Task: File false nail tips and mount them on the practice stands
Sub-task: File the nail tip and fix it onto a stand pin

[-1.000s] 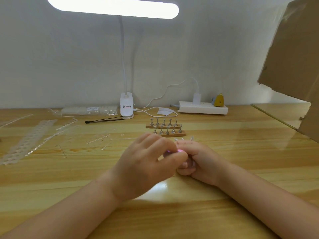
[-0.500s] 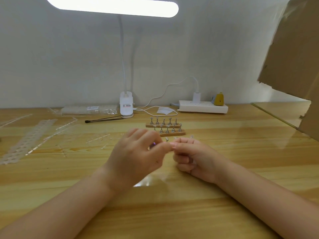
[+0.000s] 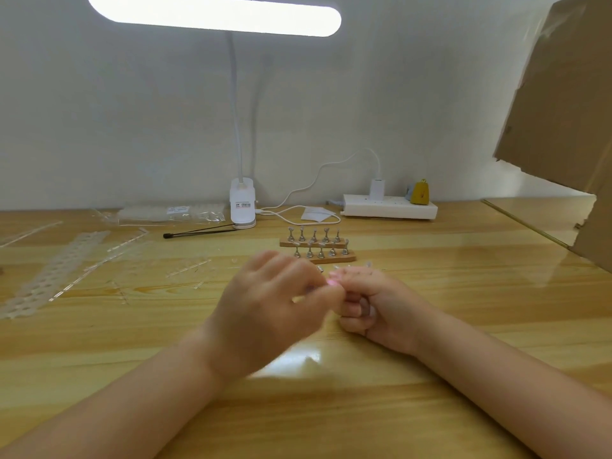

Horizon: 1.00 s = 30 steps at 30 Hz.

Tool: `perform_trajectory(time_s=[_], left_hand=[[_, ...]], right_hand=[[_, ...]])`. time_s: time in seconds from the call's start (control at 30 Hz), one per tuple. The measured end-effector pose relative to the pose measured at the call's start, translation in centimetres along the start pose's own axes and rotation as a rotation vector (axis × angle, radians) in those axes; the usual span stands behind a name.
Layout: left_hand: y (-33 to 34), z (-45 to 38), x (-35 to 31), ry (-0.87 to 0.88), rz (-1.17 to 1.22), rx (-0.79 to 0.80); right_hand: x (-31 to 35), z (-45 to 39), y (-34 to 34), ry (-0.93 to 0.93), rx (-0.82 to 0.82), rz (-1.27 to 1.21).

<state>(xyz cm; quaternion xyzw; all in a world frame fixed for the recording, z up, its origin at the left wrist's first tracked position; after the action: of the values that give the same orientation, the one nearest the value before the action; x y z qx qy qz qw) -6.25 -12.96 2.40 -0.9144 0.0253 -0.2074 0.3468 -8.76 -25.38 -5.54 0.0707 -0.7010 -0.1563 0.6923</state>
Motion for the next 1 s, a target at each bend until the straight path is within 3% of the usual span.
perform_trajectory(time_s=[0.07,0.27,0.43,0.6,0.77,0.9,1.0], left_hand=[[0.3,-0.5,-1.6,0.066,0.010,0.004],[0.2,0.3,1.2,-0.070,-0.034,0.019],[0.4,-0.3,-0.8,0.018,0.022,-0.004],[0.1,0.5,1.9,-0.115,-0.058,0.026],[-0.2,-0.7,-1.2,0.003,0.015,-0.044],[0.4,0.2,1.6,-0.128,-0.059,0.034],[0.1,0.3,1.4,-0.114,0.007,0.001]], right_hand=[[0.1,0.1,0.6,0.011,0.060,0.058],[-0.1,0.1,0.0,0.009,-0.013,-0.014],[0.0,0.0,0.5,0.029,0.042,0.047],[-0.2,0.0,0.3,0.043,0.064,0.016],[0.0,0.0,0.7,0.038,0.095,0.093],[-0.1,0.1,0.4,0.038,0.032,0.024],[-0.1,0.1,0.2,0.005,0.001,0.011]])
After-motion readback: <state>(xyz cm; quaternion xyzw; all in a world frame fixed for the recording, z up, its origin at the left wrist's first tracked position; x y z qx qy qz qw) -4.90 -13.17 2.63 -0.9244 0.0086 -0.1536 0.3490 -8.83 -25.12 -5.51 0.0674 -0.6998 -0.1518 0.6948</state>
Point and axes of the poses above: each hand's wrist, its own z-axis away from the middle knuckle, its own y-axis out of the palm, x = y × z, the point moved 8 cm from there along -z, towards the middle knuckle, and after that the axes turned 15 degrees about x, right-handed, at the moved point
